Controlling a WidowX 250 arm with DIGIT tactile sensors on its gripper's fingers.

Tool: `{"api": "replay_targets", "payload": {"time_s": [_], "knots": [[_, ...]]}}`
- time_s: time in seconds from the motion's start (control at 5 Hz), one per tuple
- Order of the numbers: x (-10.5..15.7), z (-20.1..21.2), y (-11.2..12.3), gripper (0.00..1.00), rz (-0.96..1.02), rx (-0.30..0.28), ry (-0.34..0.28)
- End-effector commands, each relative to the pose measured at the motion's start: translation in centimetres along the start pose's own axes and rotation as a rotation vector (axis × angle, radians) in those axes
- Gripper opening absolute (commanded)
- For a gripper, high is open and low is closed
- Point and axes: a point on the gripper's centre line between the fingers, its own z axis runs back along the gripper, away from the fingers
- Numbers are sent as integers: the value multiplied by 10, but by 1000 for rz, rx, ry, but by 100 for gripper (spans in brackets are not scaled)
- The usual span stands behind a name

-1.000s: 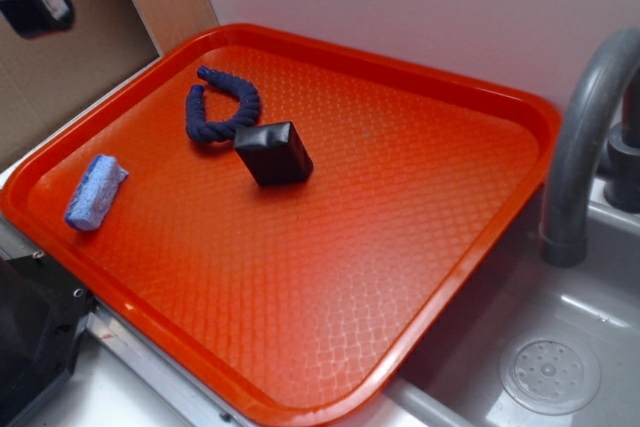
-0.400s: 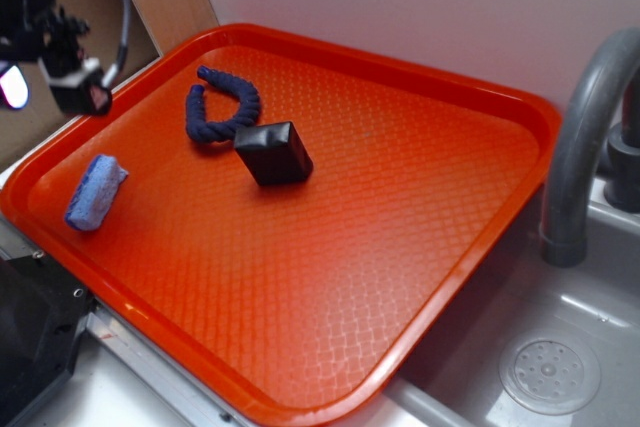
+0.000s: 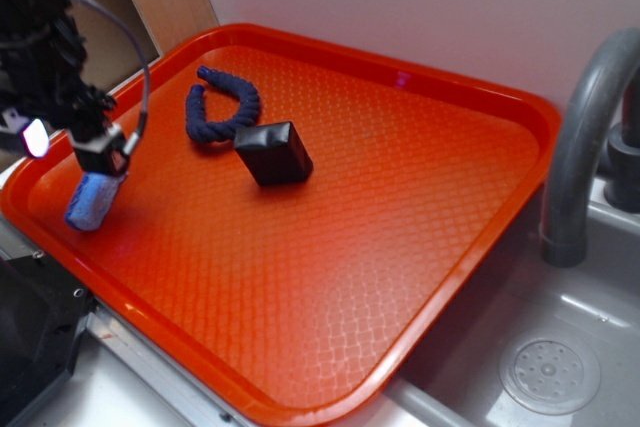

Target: Grab the blue sponge.

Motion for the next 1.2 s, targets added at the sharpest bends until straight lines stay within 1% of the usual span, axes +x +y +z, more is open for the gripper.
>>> {"api": "replay_targets", "payload": {"time_s": [0.0, 0.2, 0.4, 0.6, 0.8, 1.0], "knots": [[8, -33, 0, 100, 60, -119, -41], [6, -40, -5, 100, 19, -135, -16], [1, -37, -8, 0, 14, -116, -76], [3, -36, -8, 0, 16, -110, -73], [7, -35, -8, 0, 20, -91, -82], [13, -14, -11, 0, 51, -85, -104]]}}
